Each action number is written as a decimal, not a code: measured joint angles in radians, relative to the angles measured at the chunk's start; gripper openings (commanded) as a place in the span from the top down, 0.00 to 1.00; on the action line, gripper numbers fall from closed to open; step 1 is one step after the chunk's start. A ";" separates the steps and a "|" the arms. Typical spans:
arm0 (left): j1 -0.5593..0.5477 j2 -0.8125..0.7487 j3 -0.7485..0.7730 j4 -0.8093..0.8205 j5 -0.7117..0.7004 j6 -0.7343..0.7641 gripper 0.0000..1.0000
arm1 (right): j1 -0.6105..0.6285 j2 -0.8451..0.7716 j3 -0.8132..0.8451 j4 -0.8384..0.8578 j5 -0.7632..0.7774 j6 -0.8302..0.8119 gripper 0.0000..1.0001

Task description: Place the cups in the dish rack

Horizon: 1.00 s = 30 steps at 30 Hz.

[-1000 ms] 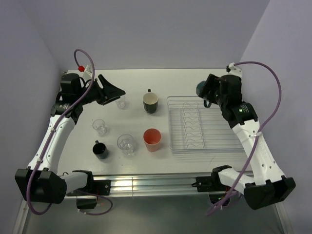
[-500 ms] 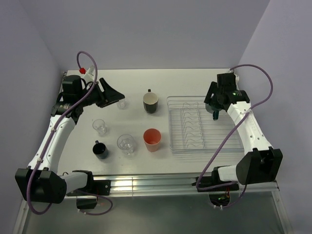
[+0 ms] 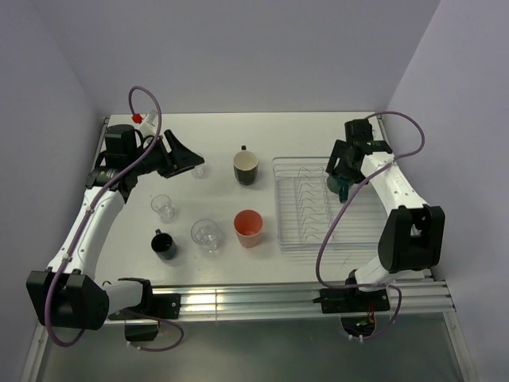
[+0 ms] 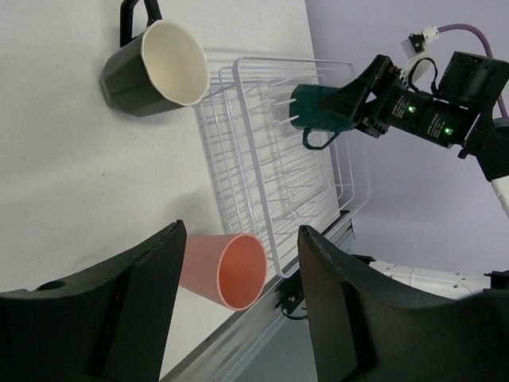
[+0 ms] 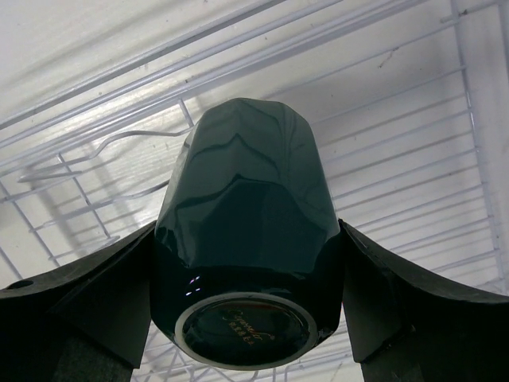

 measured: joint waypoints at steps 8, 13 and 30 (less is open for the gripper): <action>0.000 0.008 0.000 0.000 -0.005 0.004 0.36 | 0.000 0.056 0.000 0.024 -0.005 0.000 0.98; 0.000 0.019 0.000 0.000 -0.010 0.008 0.35 | 0.000 0.102 0.000 0.040 -0.011 0.001 0.87; 0.000 0.050 0.000 -0.010 -0.029 0.025 0.35 | 0.000 0.120 0.000 0.067 0.009 0.002 0.27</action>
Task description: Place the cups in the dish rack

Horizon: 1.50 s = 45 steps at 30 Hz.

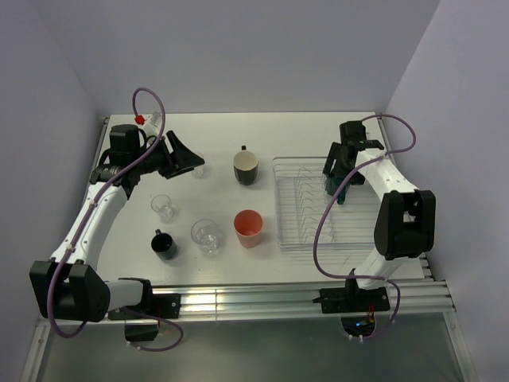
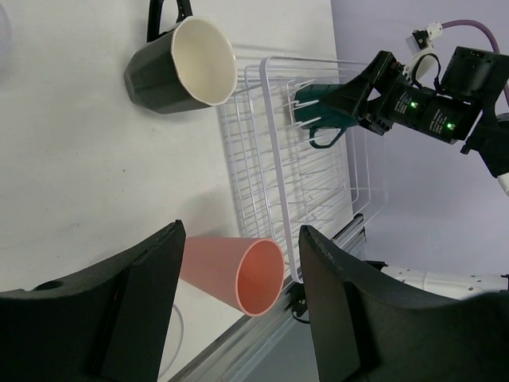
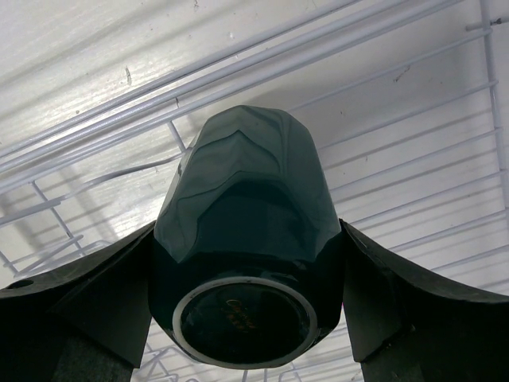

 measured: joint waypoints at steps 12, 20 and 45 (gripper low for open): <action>0.000 0.004 0.000 -0.013 -0.022 0.001 0.32 | 0.000 0.000 -0.010 0.014 -0.005 -0.002 0.07; 0.000 0.014 0.000 -0.024 -0.023 0.006 0.32 | 0.000 -0.005 -0.010 0.032 -0.002 -0.002 0.00; -0.076 0.032 0.024 -0.138 -0.345 0.047 0.34 | 0.023 -0.423 -0.011 -0.016 0.036 0.010 0.00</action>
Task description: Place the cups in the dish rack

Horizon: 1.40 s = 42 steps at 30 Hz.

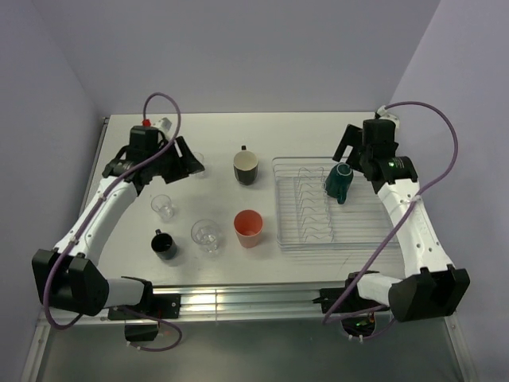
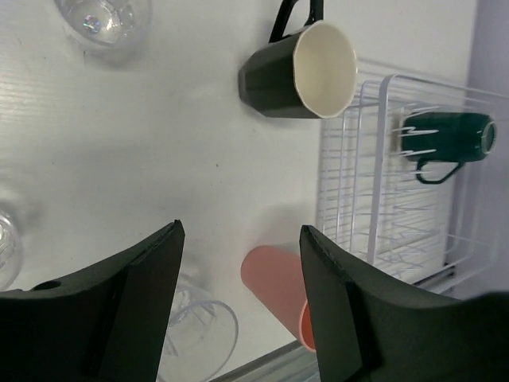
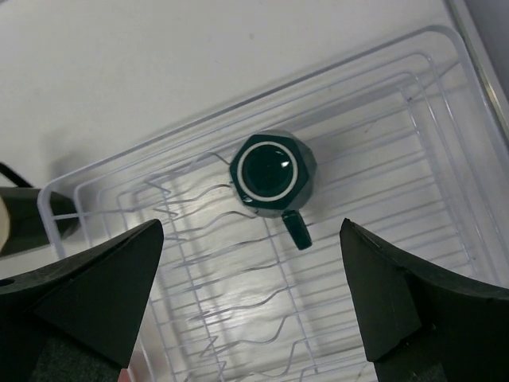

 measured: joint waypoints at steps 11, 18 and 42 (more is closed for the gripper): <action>-0.245 0.348 0.308 -0.043 -0.309 -0.032 0.44 | 0.174 -0.077 0.000 -0.001 -0.021 0.031 0.00; -0.291 0.541 0.414 -0.068 -0.388 -0.051 0.44 | 0.212 -0.090 0.000 -0.006 -0.018 0.041 0.00; -0.354 0.729 0.541 -0.072 -0.464 -0.076 0.58 | 0.212 -0.126 0.000 -0.010 -0.018 0.041 0.00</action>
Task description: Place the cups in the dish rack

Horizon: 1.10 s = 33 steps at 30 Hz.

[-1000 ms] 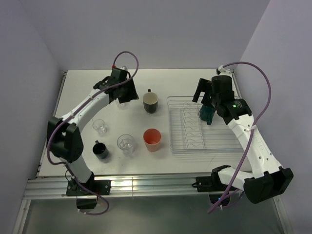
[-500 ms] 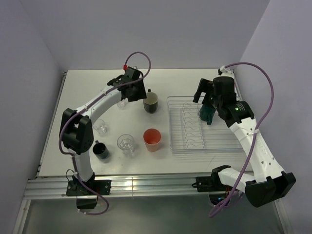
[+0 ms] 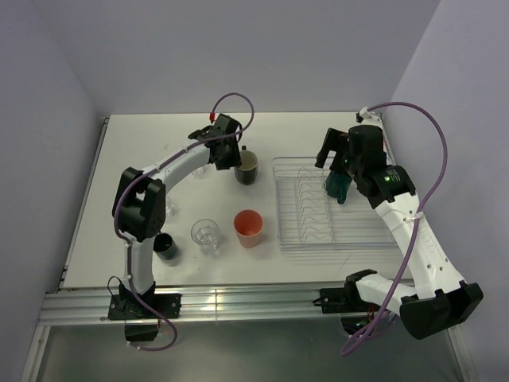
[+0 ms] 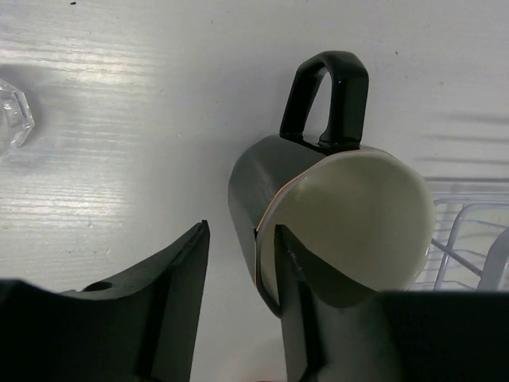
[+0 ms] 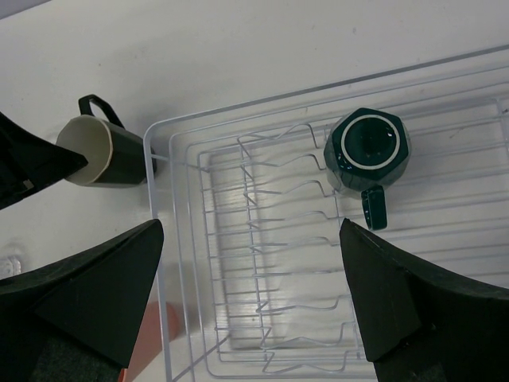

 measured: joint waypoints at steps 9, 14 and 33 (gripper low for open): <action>-0.011 0.025 0.025 -0.019 -0.008 0.000 1.00 | 0.000 0.000 0.000 -0.002 -0.001 0.000 0.00; -0.011 0.024 0.026 -0.017 0.001 0.010 1.00 | 0.000 0.001 0.002 -0.004 -0.001 -0.001 0.01; 0.352 -0.491 -0.258 0.254 0.675 -0.095 1.00 | 0.060 0.019 0.019 0.123 -0.266 0.013 0.00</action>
